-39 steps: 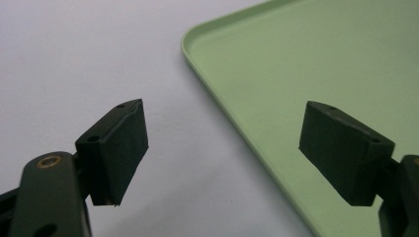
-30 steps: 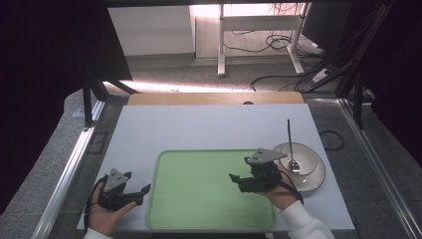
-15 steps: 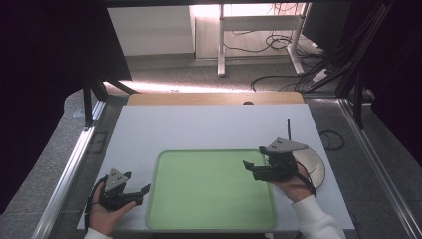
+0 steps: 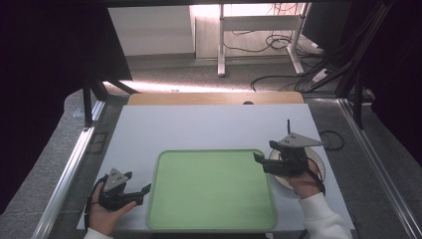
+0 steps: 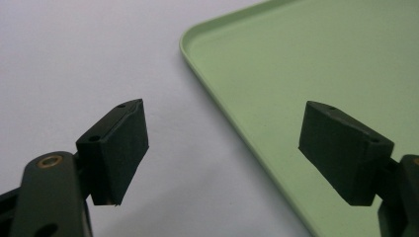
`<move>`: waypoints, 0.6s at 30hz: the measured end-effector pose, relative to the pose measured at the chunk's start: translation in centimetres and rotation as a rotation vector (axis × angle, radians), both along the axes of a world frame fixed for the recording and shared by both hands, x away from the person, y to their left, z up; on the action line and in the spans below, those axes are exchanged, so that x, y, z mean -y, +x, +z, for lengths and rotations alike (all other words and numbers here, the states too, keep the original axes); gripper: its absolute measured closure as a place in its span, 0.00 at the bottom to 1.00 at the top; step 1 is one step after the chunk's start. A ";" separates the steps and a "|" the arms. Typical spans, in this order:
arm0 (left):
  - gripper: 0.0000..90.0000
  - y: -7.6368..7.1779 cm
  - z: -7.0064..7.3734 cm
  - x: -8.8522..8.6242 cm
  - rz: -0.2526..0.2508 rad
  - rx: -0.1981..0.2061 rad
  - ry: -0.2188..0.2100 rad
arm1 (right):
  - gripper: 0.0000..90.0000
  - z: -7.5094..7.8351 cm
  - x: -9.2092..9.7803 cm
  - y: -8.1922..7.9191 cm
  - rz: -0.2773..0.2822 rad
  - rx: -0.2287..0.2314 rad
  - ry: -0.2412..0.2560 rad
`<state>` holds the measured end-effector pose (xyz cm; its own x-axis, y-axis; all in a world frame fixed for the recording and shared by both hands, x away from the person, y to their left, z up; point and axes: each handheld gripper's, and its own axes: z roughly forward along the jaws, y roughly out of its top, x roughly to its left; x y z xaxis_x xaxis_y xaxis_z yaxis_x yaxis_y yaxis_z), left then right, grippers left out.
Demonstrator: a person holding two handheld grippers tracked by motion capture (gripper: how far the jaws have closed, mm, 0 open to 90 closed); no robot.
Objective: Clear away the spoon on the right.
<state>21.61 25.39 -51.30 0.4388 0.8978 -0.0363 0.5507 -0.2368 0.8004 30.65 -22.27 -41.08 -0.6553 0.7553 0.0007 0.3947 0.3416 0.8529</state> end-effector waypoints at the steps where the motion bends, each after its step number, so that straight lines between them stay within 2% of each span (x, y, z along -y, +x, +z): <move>1: 0.21 0.0 0.0 0.0 -0.002 0.000 0.003 | 0.33 0.0 0.2 0.1 -0.013 -0.005 -0.001; 11: 0.21 0.0 0.0 0.0 0.001 0.002 0.000 | 0.35 0.7 1.4 1.2 -0.066 -0.011 -0.009; 18: 0.21 0.0 0.1 0.0 -0.002 0.000 -0.002 | 0.35 0.9 3.3 2.1 -0.126 -0.006 -0.006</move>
